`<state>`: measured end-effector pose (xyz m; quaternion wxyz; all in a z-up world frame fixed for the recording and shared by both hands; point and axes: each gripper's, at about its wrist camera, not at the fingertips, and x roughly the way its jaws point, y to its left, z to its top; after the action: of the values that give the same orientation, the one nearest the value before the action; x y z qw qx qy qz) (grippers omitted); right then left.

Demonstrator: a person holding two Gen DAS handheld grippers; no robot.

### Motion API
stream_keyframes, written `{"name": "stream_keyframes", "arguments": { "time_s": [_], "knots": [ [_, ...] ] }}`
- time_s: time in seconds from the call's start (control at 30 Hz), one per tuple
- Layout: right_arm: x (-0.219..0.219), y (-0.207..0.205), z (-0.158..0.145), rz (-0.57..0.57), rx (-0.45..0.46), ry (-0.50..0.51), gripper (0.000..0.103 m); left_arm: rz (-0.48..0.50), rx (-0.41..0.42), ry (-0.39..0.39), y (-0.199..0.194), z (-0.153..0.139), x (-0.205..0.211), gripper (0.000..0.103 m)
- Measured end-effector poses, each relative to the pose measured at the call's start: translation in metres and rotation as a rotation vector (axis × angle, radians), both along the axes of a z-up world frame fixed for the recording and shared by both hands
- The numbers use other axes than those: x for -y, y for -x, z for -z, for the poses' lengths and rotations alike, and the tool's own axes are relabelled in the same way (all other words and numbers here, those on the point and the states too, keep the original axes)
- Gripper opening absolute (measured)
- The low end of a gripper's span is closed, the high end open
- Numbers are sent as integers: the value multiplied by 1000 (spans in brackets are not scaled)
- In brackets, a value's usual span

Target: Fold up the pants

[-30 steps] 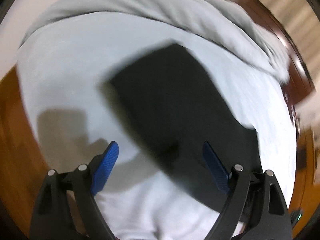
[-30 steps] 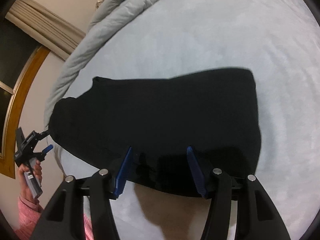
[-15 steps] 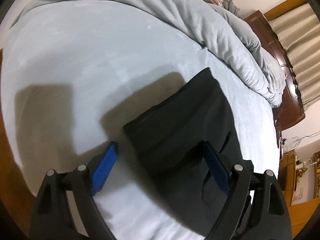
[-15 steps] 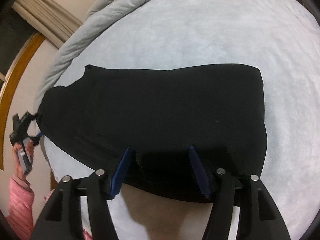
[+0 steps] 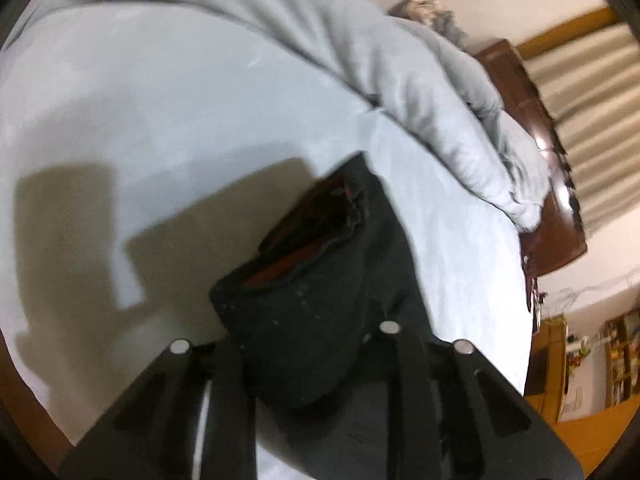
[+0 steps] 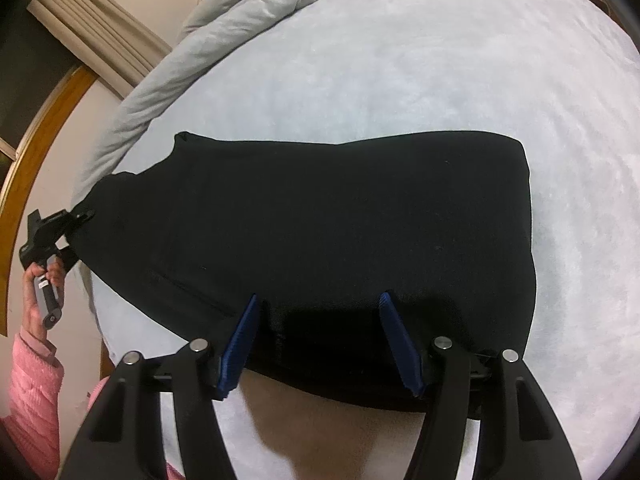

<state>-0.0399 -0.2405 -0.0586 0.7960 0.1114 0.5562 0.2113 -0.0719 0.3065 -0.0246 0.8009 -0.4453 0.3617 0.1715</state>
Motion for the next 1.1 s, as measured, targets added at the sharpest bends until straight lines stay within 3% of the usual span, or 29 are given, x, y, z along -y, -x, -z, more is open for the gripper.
{"name": "stream_keyframes", "arguments": {
  "time_s": [0.17,0.33,0.47,0.67,0.73,0.77,0.8,0.83,0.9,0.97,1.07,1.1],
  "knots": [
    [6,3,-8,11,2,-37,62,103,103,-78,-7,-44,47,16],
    [13,5,-12,28,9,-59,62,291,191,-161,-20,-84,127,16],
    [22,5,-14,46,18,-74,62,412,180,-185,-33,-88,188,16],
    [30,5,-12,67,17,-104,62,541,108,-206,-48,-59,254,19],
    [33,6,-10,70,12,-118,62,603,76,-200,-53,-45,276,28],
    [33,5,-8,72,10,-123,62,631,59,-191,-55,-39,283,42],
    [34,5,-7,73,9,-125,62,686,38,-150,-59,-30,293,51],
    [34,5,-7,72,9,-125,62,748,25,-76,-62,-20,300,67],
    [33,6,-9,66,17,-115,62,803,41,83,-60,-7,302,70],
    [32,6,-12,63,22,-109,62,805,104,163,-52,-13,291,71],
    [29,6,-21,54,30,-134,63,725,181,122,-35,-33,258,81],
    [25,5,-25,43,32,-151,63,673,170,51,-29,-39,241,82]
  ]
}}
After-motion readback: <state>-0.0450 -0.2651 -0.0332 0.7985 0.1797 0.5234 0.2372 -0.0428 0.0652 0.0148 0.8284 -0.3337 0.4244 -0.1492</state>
